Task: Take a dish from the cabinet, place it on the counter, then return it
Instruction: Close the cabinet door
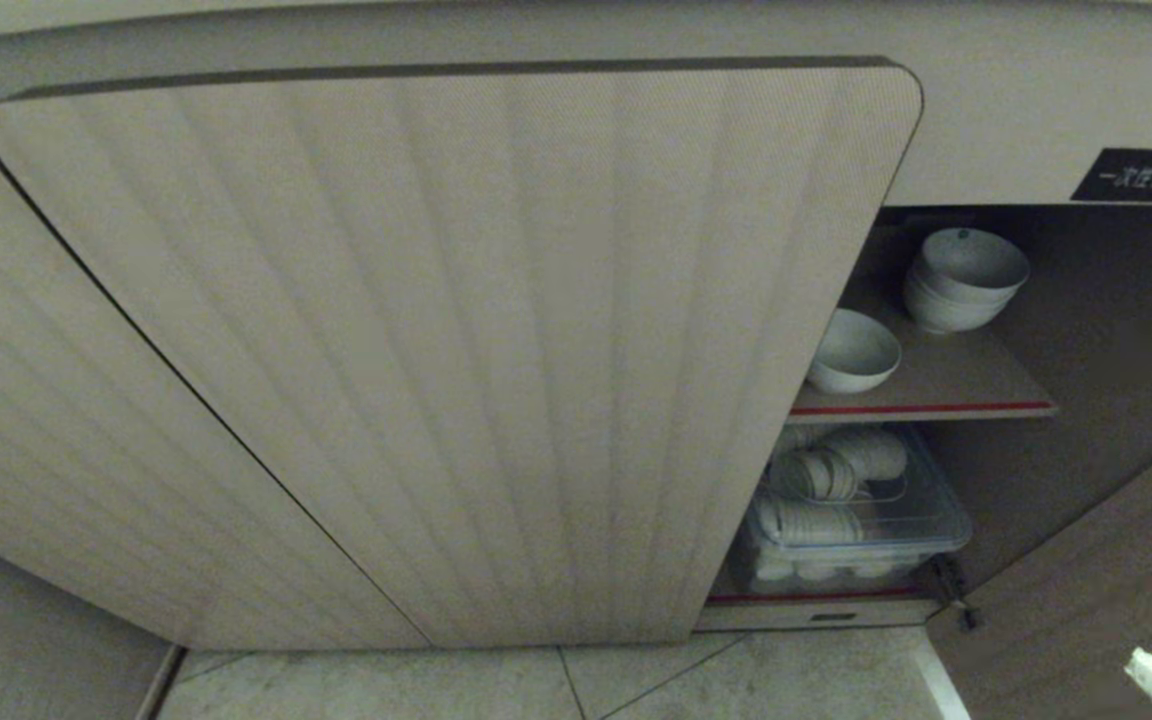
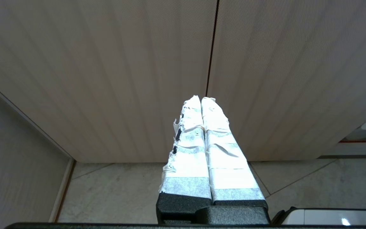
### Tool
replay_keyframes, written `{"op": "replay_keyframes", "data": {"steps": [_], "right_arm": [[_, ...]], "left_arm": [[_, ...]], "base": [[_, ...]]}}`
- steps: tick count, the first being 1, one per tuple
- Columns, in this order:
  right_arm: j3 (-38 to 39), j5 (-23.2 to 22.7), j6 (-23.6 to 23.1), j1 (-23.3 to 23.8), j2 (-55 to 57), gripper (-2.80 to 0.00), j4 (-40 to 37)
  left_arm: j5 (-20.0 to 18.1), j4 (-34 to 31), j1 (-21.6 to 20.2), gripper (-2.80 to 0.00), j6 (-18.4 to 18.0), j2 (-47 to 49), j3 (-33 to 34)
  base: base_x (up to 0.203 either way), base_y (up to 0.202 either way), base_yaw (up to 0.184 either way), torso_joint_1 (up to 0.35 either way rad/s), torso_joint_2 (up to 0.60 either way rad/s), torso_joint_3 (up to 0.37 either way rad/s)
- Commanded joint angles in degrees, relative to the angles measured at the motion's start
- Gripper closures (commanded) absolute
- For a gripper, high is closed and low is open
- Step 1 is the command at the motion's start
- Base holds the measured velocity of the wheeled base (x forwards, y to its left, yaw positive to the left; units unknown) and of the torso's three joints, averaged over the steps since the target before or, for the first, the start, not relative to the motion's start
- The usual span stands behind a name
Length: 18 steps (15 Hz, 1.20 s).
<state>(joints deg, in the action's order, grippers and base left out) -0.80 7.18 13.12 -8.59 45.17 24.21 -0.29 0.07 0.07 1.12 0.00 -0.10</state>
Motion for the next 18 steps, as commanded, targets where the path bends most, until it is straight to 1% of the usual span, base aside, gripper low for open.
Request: {"op": "replay_keyframes", "data": {"steps": [1, 4, 6, 8, 10, 14, 17, 18], "right_arm": [[0.6, -2.1, -2.0, 2.7, -7.0, 0.0, -2.7], [0.6, -3.1, -4.8, 7.3, -13.5, 0.0, -8.7], [0.6, -3.3, -5.4, 9.6, -19.6, 0.0, -13.9], [0.7, -3.4, -5.9, 10.9, -25.8, 0.0, -18.5], [0.7, -3.6, -6.2, 10.9, -30.7, 0.0, -21.4], [0.7, -4.4, -6.5, 8.8, -39.4, 0.0, -23.5], [0.7, -6.1, -8.8, 8.5, -44.9, 0.0, -23.8], [0.7, -6.3, -9.3, 8.4, -45.2, 0.0, -23.9]], "left_arm": [[0.0, 0.0, 0.0, 0.0, 0.0, 0.0, 0.0], [0.0, 0.0, 0.0, 0.0, 0.0, 0.0, 0.0], [0.0, 0.0, 0.0, 0.0, 0.0, 0.0, 0.0], [0.0, 0.0, 0.0, 0.0, 0.0, 0.0, 0.0], [0.0, 0.0, 0.0, 0.0, 0.0, 0.0, 0.0], [0.0, 0.0, 0.0, 0.0, 0.0, 0.0, 0.0], [0.0, 0.0, -0.1, 0.0, 0.0, 0.0, 0.0], [0.0, 0.0, 0.0, 0.0, 0.0, 0.0, 0.0]], "base": [[0.0, 0.0, 0.0, 0.0, 0.0, 0.0], [0.0, 0.0, 0.0, 0.0, 0.0, 0.0], [0.0, 0.0, 0.0, 0.0, 0.0, 0.0], [0.0, 0.0, 0.0, 0.0, 0.0, 0.0], [0.0, 0.0, 0.0, 0.0, 0.0, 0.0], [0.0, 0.0, 0.0, 0.0, 0.0, 0.0], [0.0, 0.0, 0.0, 0.0, 0.0, 0.0], [0.0, 0.0, 0.0, 0.0, 0.0, 0.0]]}}
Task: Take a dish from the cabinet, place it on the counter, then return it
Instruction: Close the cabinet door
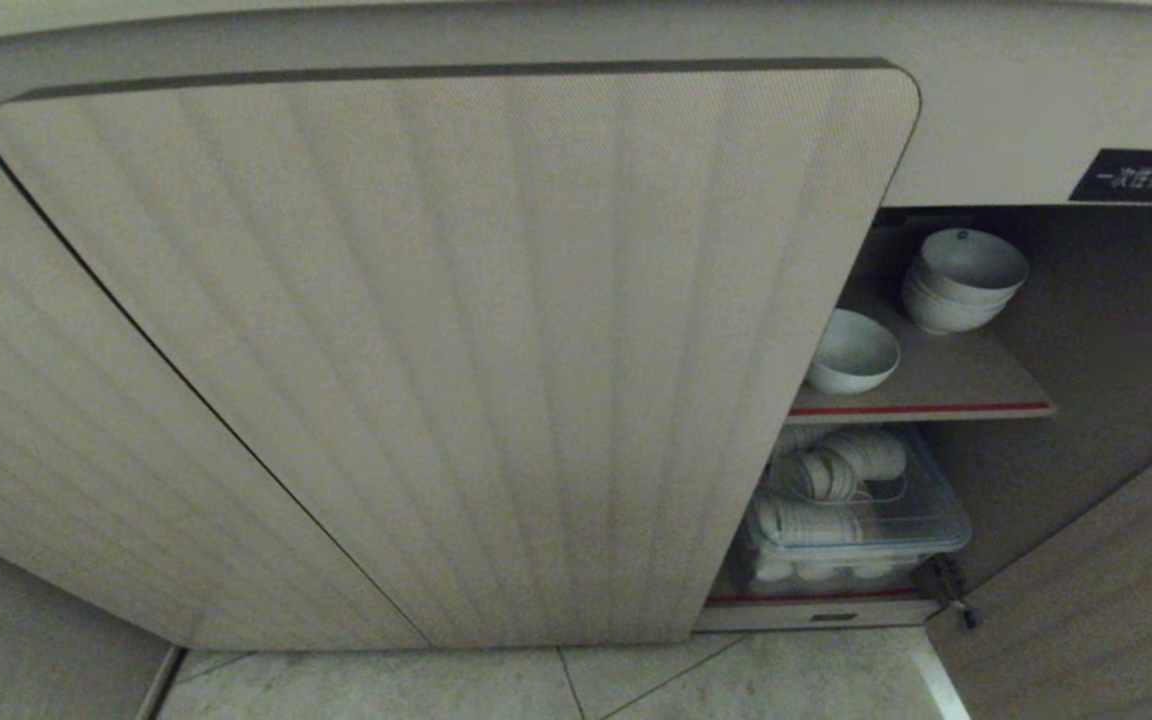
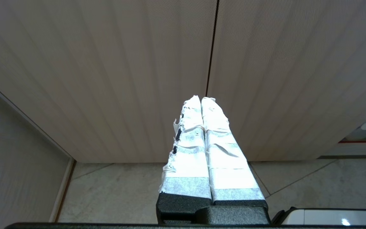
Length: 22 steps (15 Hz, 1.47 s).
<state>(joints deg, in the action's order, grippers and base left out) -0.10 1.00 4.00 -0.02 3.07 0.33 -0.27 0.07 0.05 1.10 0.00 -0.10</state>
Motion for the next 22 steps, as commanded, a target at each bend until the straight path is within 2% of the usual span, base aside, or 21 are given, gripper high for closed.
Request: {"op": "replay_keyframes", "data": {"steps": [1, 7, 12, 22], "right_arm": [[0.0, -0.1, -0.2, -0.2, -3.1, 0.0, 0.0], [-0.1, -0.1, 0.3, -0.2, -3.1, 0.0, -0.1], [-0.1, 0.4, 4.4, -0.2, -3.1, 0.0, 0.0], [0.0, 0.4, 4.4, -0.2, -3.1, 0.0, 0.0]], "left_arm": [[0.0, 0.0, 0.0, 0.0, 0.0, 0.0, 0.0], [0.0, 0.0, 0.0, 0.0, 0.0, 0.0, 0.0], [0.0, 0.0, 0.0, 0.0, 0.0, 0.0, 0.0], [0.0, 0.1, 0.0, 0.0, 0.0, 0.0, 0.0]], "base": [[0.0, 0.0, 0.0, 0.0, 0.0, 0.0], [0.0, 0.0, 0.0, 0.0, 0.0, 0.0], [0.0, 0.0, 0.0, 0.0, 0.0, 0.0], [0.0, 0.0, 0.0, 0.0, 0.0, 0.0]]}}
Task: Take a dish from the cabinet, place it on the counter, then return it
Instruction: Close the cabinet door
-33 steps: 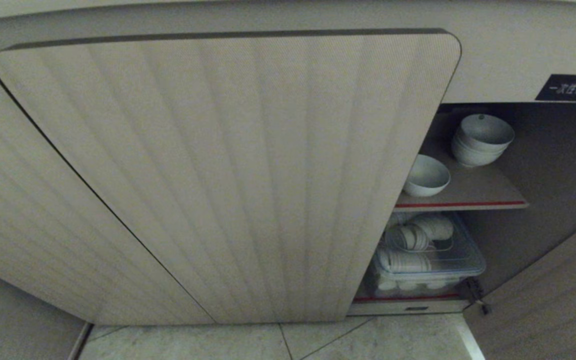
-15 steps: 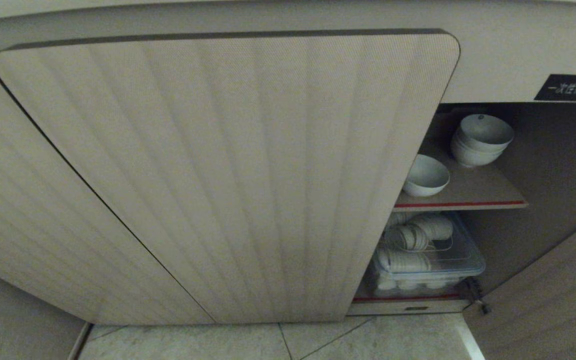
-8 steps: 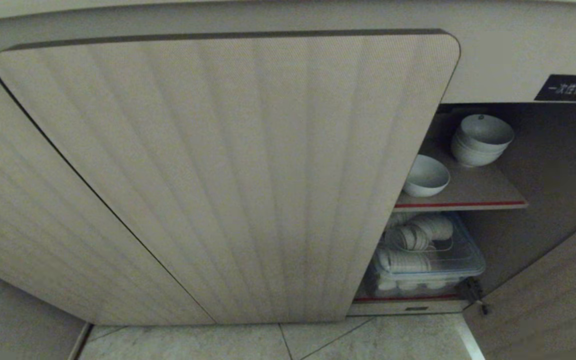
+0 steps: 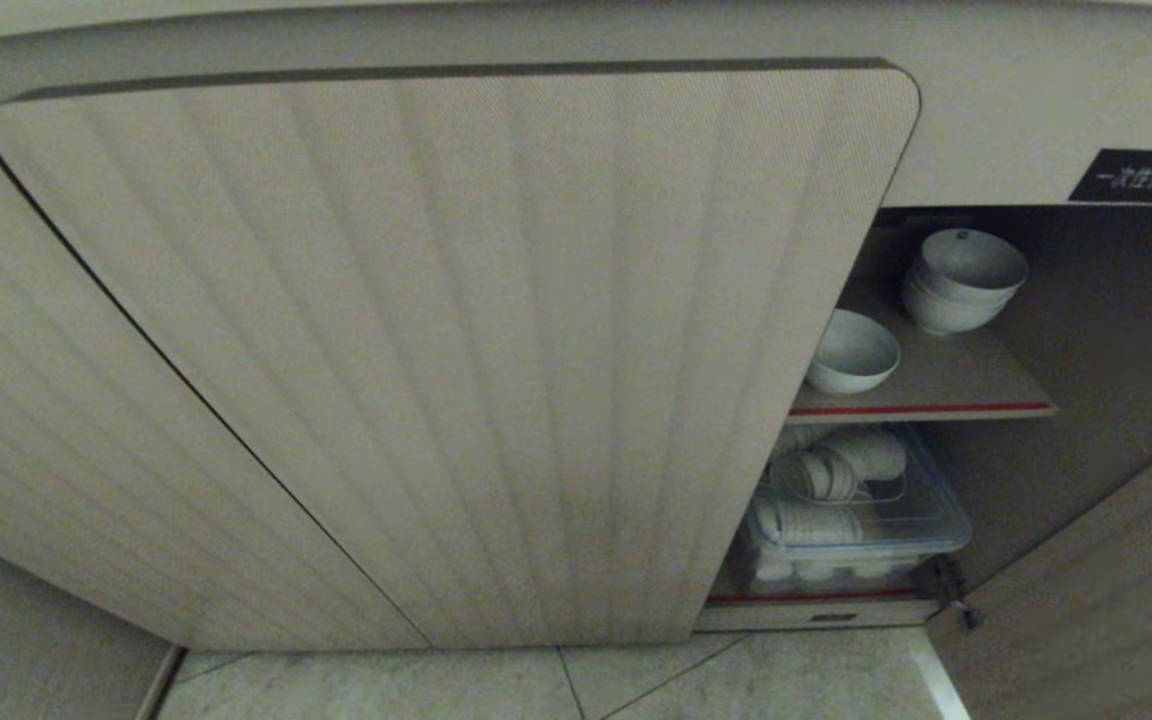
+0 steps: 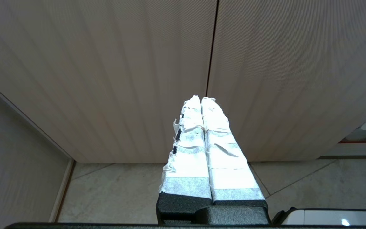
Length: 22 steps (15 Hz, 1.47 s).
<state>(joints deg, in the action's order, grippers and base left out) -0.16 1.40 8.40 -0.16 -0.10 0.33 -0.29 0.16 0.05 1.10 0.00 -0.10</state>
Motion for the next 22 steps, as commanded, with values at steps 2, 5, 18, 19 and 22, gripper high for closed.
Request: {"op": "replay_keyframes", "data": {"steps": [2, 5, 18, 19, 22], "right_arm": [[0.0, 0.0, 0.0, 0.0, 0.1, 0.0, 0.0], [0.0, 0.0, 0.0, 0.0, 0.1, 0.0, 0.0], [0.0, 0.0, 0.0, 0.0, 0.1, 0.0, 0.0], [0.0, 0.0, 0.0, 0.0, 0.1, 0.0, 0.0], [0.0, 0.0, 0.0, 0.0, 0.1, 0.0, 0.0]], "left_arm": [[0.0, 0.0, 0.0, 0.0, 0.0, 0.0, 0.0], [-0.1, -0.2, 0.0, 0.0, 0.1, 0.0, 0.0], [-0.1, -0.1, 0.0, 0.0, 0.1, 0.0, 0.0], [-0.1, -0.1, 0.0, 0.0, 0.1, 0.0, 0.0], [-0.1, -0.1, 0.0, 0.0, 0.1, 0.0, 0.0]], "base": [[0.0, 0.0, 0.0, 0.0, 0.0, 0.0], [0.0, 0.0, 0.0, 0.0, 0.0, 0.0], [-0.084, 0.0, 0.0, 0.001, 0.0, 0.001], [-0.199, 0.0, 0.0, -0.005, 0.0, 0.001], [-0.193, 0.0, 0.0, 0.001, 0.01, 0.001]]}}
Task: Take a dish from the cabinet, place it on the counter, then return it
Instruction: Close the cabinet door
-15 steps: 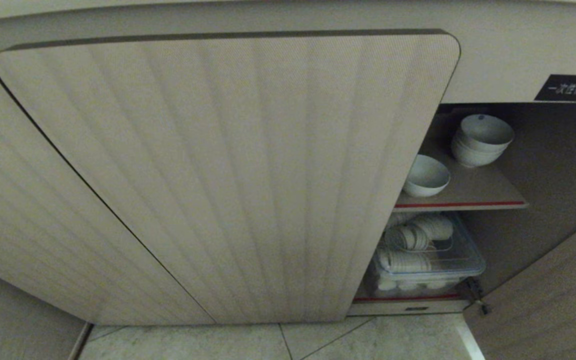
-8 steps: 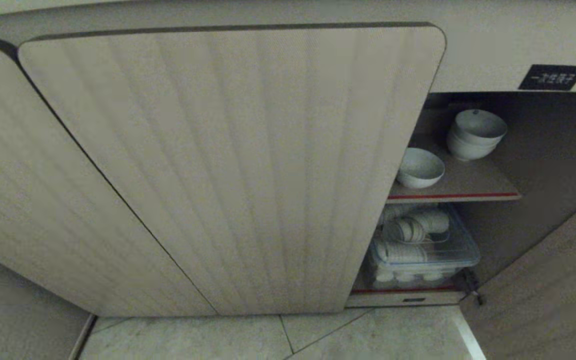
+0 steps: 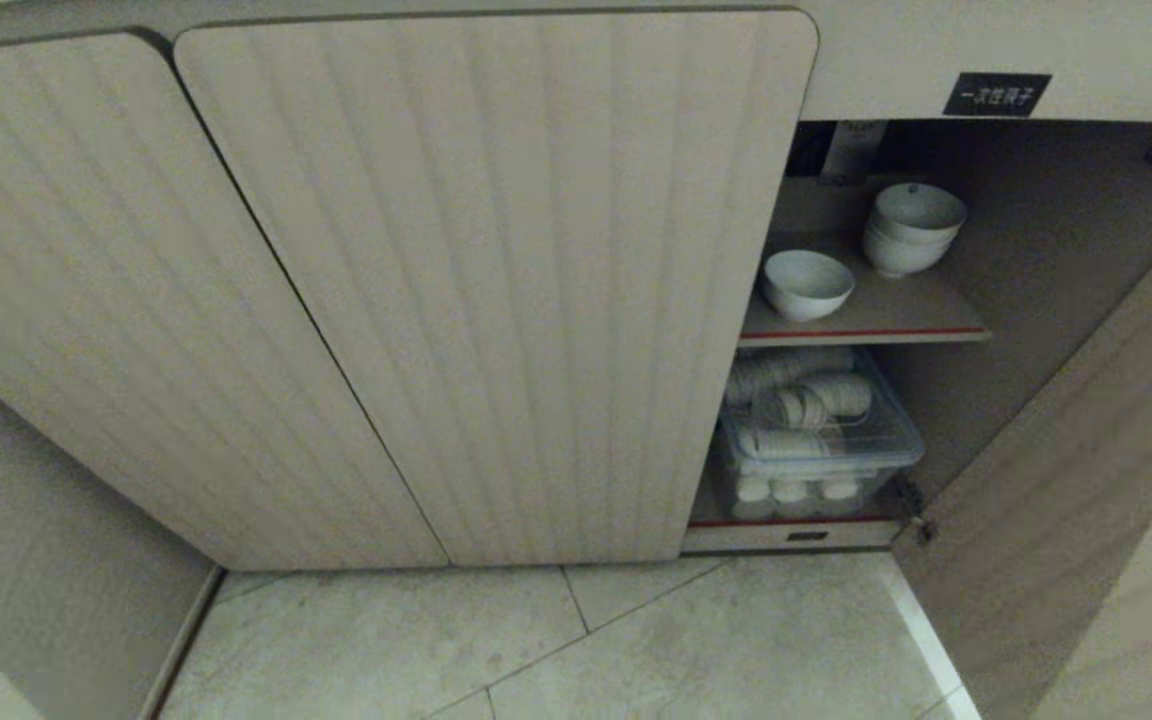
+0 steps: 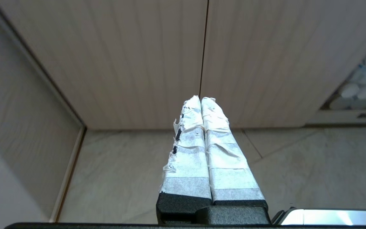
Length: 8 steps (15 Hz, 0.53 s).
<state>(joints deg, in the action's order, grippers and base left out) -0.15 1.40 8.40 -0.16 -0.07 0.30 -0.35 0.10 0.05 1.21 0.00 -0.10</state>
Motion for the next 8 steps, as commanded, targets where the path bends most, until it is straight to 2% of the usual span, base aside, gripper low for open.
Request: {"op": "replay_keyframes", "data": {"steps": [1, 8], "right_arm": [[0.0, 0.0, 0.0, 0.0, 0.1, 0.0, 0.0], [0.1, 0.0, 0.0, 0.0, 0.1, 0.0, 0.0]], "left_arm": [[0.0, 0.0, 0.0, 0.0, 0.0, 0.0, 0.0], [0.0, 0.1, 0.0, 0.0, 0.0, 0.0, 0.0]], "base": [[-0.192, 0.0, 0.001, -0.006, 0.0, 0.004], [-0.196, 0.0, -0.001, 0.003, 0.0, 0.001]]}}
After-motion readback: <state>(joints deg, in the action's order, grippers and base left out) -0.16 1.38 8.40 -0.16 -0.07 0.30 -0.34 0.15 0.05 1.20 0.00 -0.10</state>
